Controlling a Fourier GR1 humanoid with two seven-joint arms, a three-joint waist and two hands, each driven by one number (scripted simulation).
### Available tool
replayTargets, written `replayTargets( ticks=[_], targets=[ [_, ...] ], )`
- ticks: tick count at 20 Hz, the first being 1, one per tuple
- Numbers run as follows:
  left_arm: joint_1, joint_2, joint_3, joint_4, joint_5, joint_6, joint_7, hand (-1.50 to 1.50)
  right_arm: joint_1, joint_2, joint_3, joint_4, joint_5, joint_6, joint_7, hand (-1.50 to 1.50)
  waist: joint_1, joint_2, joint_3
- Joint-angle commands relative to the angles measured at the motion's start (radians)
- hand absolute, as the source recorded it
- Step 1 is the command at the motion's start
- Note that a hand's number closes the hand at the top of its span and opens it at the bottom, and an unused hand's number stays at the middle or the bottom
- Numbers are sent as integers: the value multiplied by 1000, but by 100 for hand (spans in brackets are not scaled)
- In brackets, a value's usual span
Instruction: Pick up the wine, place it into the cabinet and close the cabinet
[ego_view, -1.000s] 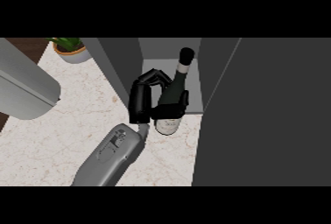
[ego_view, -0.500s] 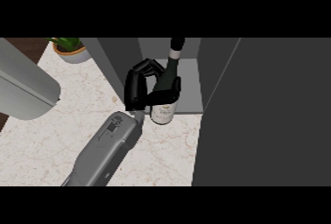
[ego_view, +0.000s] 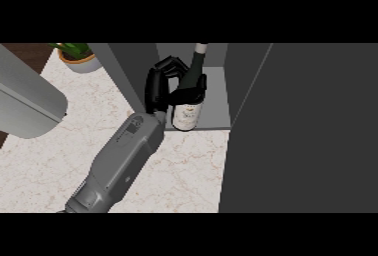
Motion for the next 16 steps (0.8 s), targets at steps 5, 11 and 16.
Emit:
replayTargets(
  ticks=[5, 11, 16],
  targets=[
    [-69, 8, 81, 145, -19, -63, -51, 150, 44, -15, -40, -134, -106, 11, 48, -150, 2, -1, 0],
    [-223, 8, 137, 322, -37, -14, -162, 150, -31, -10, -49, -50, -103, 5, 46, -150, -9, 6, 0],
    [-294, 0, 127, 371, -3, 63, -172, 150, -49, 6, -39, -4, -72, 8, -4, -150, -16, 6, 0]
  ],
)
